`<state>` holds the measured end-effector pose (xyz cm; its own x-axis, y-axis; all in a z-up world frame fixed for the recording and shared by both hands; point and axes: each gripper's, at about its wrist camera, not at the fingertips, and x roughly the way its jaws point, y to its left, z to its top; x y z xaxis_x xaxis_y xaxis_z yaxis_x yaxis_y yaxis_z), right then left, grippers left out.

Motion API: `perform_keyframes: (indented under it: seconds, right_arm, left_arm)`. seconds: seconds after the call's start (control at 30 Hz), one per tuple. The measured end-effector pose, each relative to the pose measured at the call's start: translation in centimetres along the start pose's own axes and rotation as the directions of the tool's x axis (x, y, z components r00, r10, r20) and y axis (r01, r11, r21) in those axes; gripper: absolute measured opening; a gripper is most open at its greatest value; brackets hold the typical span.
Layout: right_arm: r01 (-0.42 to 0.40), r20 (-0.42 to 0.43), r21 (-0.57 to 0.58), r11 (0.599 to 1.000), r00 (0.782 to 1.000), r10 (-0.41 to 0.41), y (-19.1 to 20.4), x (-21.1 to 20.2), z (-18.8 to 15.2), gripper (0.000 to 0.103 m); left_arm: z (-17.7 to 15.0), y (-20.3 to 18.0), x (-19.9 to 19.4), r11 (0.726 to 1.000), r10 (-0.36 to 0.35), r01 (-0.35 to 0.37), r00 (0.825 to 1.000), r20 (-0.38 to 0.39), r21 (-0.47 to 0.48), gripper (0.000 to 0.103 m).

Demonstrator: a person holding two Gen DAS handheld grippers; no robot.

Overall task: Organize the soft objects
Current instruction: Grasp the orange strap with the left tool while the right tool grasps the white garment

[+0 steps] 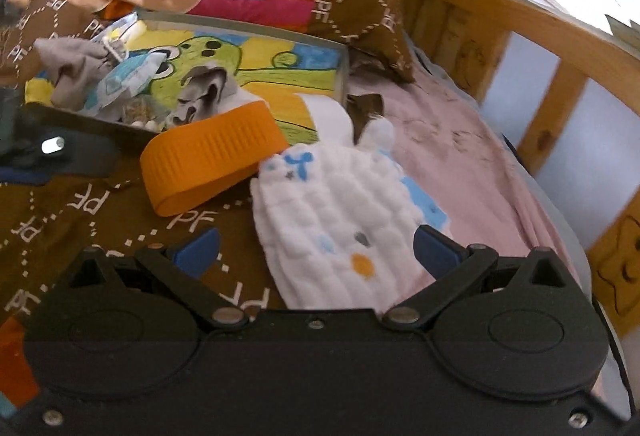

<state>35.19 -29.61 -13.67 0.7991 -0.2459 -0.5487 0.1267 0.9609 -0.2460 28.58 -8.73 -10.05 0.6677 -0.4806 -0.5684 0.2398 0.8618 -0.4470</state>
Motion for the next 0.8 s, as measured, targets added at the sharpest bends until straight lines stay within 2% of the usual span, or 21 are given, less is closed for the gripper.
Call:
perform_keyframes:
  seconds: [0.23, 0.33, 0.5, 0.6, 0.67, 0.73, 0.8]
  right_arm:
    - [0.012, -0.046, 0.048, 0.999, 0.999, -0.010, -0.9, 2.7, -0.9, 0.102]
    - [0.014, -0.057, 0.064, 0.998, 0.998, -0.010, -1.6, 3.2, -1.2, 0.096]
    - [-0.005, -0.066, 0.071, 0.997, 0.998, 0.010, -1.8, 3.7, -1.3, 0.080]
    - [-0.018, -0.077, 0.081, 0.997, 0.997, 0.025, -1.8, 4.0, -1.3, 0.068]
    - [-0.023, -0.086, 0.089, 0.996, 0.996, 0.031, -1.9, 4.0, -1.3, 0.062]
    - [-0.024, -0.088, 0.100, 0.995, 0.996, 0.033, -2.0, 4.1, -1.3, 0.054]
    - [-0.019, -0.087, 0.110, 0.994, 0.996, 0.029, -2.2, 4.0, -1.2, 0.035]
  left_arm:
    - [0.7, -1.1, 4.6, 0.997, -0.069, 0.067, 0.995, -0.073, -0.027, 0.096]
    - [0.7, -1.3, 5.9, 0.996, -0.083, 0.079, 0.992, -0.092, -0.041, 0.091]
    - [0.8, -1.2, 6.9, 0.994, -0.092, 0.087, 0.992, -0.087, -0.060, 0.082]
    - [1.0, -1.2, 7.2, 0.994, -0.092, 0.086, 0.992, -0.085, -0.068, 0.068]
    - [1.0, -1.2, 7.2, 0.993, -0.095, 0.089, 0.992, -0.086, -0.072, 0.052]
    - [1.0, -1.3, 7.2, 0.994, -0.086, 0.080, 0.993, -0.083, -0.073, 0.045]
    - [1.0, -1.3, 7.1, 0.995, -0.078, 0.072, 0.994, -0.080, -0.071, 0.038]
